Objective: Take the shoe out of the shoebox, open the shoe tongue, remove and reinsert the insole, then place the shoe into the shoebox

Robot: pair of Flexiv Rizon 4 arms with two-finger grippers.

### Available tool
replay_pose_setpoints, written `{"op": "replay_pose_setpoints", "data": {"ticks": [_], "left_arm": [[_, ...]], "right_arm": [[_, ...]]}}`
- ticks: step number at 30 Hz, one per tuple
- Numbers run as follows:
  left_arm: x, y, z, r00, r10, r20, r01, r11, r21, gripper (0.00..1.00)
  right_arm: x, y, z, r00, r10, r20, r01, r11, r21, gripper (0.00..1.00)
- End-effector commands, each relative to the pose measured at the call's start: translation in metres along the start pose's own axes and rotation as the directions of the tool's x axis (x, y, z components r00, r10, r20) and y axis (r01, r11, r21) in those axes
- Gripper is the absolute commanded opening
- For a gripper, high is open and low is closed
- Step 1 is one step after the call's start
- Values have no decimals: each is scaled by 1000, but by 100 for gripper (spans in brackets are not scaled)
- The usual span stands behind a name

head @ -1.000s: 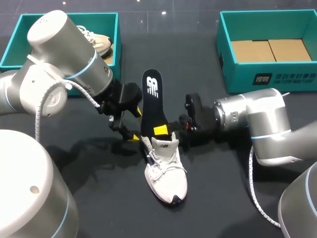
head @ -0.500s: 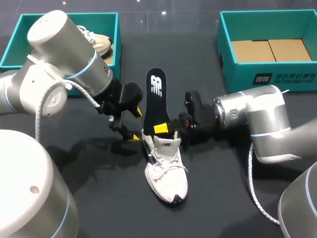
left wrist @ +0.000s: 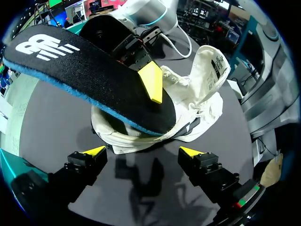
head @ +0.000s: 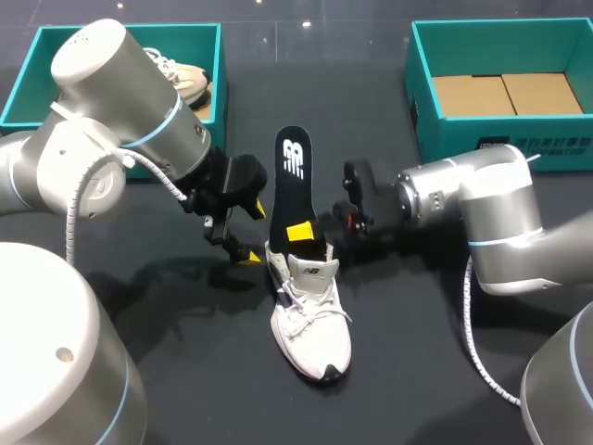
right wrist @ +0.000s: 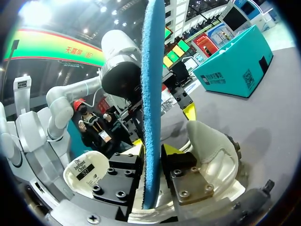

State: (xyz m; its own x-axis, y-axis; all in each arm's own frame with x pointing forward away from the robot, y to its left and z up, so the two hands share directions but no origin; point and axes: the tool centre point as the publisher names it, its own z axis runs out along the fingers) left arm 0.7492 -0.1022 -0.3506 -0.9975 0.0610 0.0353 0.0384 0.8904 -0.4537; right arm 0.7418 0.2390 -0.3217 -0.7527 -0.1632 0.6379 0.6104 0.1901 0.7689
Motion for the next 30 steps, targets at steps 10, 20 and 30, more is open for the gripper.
{"op": "replay_pose_setpoints", "data": {"ticks": [10,20,30], "left_arm": [[0,0,1,1000,0,1,0,1000,-2,100],[0,0,1,1000,0,1,0,1000,-2,100],[0,0,1,1000,0,1,0,1000,-2,100]], "right_arm": [[-9,17,-4,999,38,3,-38,999,14,21],[-18,21,-6,995,98,6,-98,995,-4,0],[-15,10,-4,993,117,10,-117,993,-16,0]]}}
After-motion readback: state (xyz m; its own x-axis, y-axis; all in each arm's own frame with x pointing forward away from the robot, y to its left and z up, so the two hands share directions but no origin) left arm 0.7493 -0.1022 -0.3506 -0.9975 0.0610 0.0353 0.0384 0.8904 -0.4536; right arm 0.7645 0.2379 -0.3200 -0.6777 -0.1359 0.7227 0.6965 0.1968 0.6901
